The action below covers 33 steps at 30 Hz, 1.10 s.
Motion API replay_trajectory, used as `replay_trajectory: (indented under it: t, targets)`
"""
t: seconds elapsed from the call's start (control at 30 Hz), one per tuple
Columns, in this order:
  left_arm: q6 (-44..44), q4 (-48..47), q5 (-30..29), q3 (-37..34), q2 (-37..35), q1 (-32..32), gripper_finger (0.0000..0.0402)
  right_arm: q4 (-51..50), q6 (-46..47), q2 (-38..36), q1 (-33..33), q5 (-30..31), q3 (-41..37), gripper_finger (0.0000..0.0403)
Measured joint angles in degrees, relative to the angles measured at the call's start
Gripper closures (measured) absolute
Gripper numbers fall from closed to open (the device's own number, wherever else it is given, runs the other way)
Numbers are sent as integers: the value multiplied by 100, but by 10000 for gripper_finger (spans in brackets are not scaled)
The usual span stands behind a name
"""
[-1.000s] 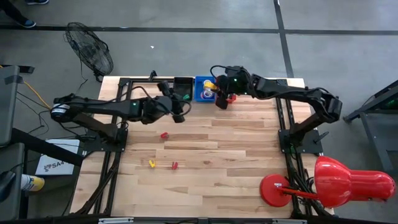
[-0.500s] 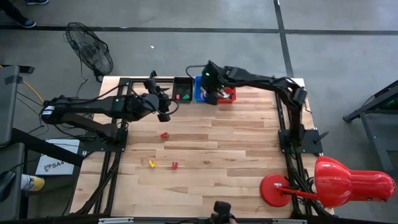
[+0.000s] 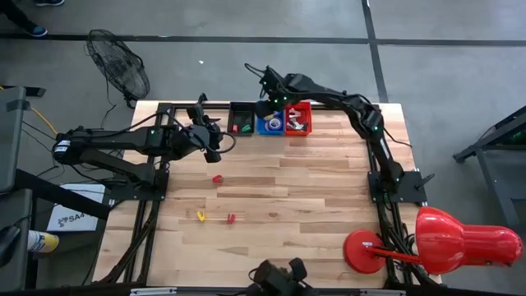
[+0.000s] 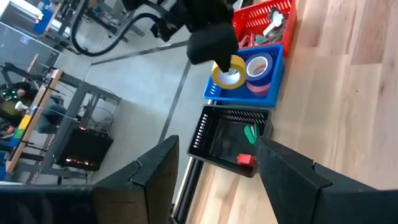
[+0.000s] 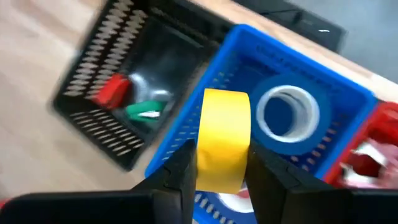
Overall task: Pick and place Stapler, Stapler remover, tape
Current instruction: Put the yellow tape into the blue bin
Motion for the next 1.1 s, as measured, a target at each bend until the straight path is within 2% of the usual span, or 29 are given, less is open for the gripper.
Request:
replay_trajectory:
  t: [0.3,0.57,0.8,1.1]
  targets:
    - [-5,-2,-15,0,0,0,195,238,1052,8,175,767,-43,304]
    - [-11,-2,-33,0,0,0,195,282,1521,26,328,1277,-43,304]
    - [0,0,-33,0,0,0,195,386,1930,187,449,1402,-46,304]
    - [1,-24,-31,4,-52,0,195,225,2262,412,441,1253,-45,304]
